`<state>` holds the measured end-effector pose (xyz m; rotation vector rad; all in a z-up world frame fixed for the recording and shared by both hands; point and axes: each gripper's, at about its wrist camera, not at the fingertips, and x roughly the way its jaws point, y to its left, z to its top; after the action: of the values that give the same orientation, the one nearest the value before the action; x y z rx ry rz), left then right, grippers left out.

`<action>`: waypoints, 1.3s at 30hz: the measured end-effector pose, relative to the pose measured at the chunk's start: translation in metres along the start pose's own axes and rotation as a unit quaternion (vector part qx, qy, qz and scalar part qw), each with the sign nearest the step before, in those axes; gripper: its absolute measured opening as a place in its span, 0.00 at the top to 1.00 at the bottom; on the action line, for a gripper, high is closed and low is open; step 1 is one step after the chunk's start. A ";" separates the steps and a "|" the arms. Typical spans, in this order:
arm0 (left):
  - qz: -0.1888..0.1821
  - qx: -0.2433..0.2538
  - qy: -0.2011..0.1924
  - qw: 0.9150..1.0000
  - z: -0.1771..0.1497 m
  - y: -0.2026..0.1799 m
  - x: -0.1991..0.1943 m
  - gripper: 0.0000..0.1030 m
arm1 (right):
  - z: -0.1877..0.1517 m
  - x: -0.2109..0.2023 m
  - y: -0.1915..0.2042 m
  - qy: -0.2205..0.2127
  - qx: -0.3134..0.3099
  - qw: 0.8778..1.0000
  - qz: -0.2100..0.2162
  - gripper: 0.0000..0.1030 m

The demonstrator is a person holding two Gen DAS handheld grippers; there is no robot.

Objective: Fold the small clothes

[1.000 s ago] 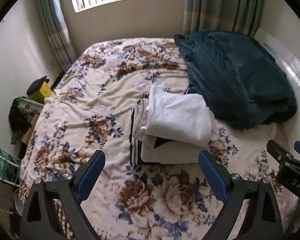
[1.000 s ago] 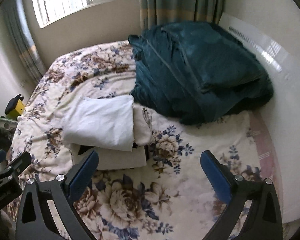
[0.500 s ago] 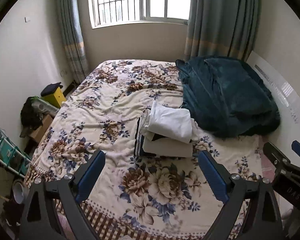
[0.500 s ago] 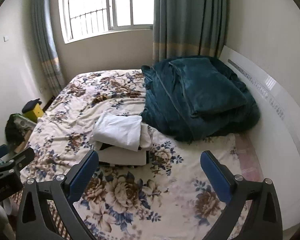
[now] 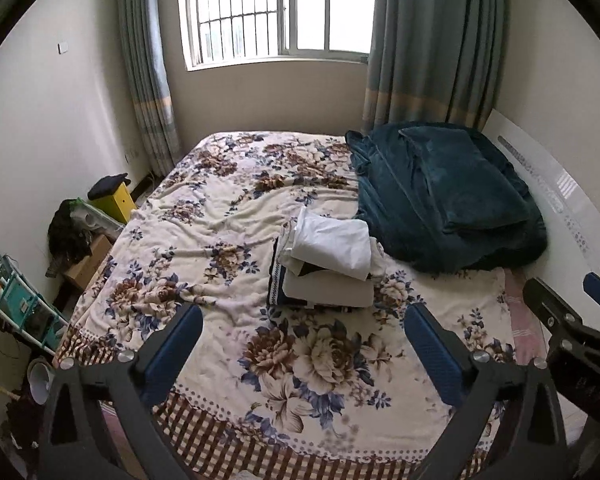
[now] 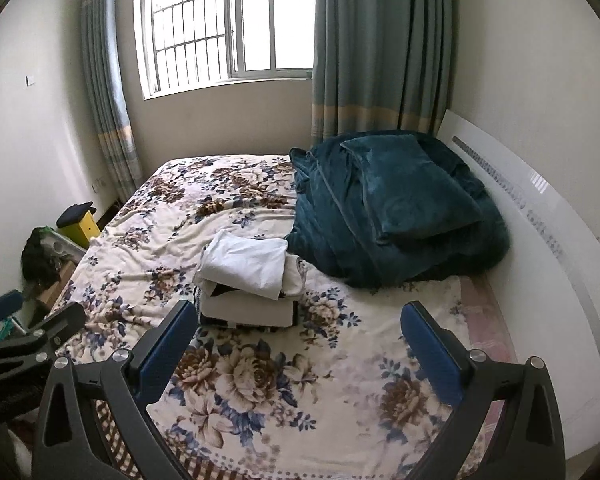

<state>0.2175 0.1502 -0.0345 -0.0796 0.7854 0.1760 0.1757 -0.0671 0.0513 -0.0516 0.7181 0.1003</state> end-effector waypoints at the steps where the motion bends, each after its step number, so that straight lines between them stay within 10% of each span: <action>1: 0.002 0.000 -0.004 1.000 -0.001 0.000 -0.002 0.00 | -0.001 -0.005 -0.001 -0.003 0.001 1.000 -0.001 0.00; 39: 0.013 0.000 -0.014 1.000 -0.008 -0.003 -0.019 0.00 | 0.003 -0.009 -0.006 -0.007 -0.009 1.000 0.019 0.00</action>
<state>0.1993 0.1439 -0.0263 -0.0662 0.7591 0.2010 0.1722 -0.0738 0.0597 -0.0543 0.7039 0.1444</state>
